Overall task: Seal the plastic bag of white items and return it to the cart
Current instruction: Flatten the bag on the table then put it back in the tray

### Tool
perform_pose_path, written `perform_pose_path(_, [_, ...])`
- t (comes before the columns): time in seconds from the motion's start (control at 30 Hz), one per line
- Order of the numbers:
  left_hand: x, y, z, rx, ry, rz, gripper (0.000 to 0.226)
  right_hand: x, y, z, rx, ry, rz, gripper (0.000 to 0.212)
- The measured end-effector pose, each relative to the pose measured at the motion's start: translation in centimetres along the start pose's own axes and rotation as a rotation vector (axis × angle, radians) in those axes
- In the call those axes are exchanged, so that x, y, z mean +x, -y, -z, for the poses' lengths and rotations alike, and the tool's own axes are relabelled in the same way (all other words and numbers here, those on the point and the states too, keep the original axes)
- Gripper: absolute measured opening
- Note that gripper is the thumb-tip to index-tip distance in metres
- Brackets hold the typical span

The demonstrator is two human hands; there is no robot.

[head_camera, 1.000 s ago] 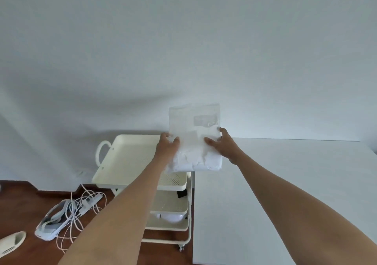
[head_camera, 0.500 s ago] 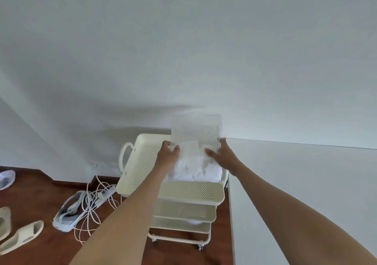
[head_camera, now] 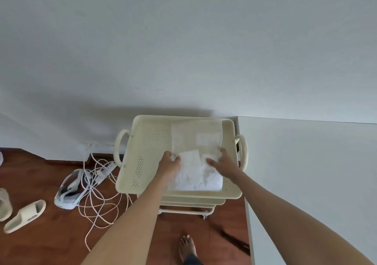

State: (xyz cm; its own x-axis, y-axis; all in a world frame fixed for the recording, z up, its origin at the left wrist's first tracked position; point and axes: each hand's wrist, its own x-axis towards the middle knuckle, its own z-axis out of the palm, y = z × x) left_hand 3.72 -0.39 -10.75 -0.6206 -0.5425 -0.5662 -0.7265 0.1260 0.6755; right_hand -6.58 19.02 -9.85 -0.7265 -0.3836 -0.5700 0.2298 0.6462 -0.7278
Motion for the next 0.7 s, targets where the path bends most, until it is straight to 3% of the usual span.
perform_pose_path(0.53, [1.7, 2.4, -0.4, 0.124, 0.018, 0.065, 0.051, 1.0, -2.3, -2.2, -0.167, -0.062, -0.113, 0.078])
perform_pose_path(0.7, [-0.6, 0.3, -0.2, 0.199, -0.126, -0.054, 0.042, -0.8, -1.7, -1.1, -0.366, -0.149, -0.004, 0.072])
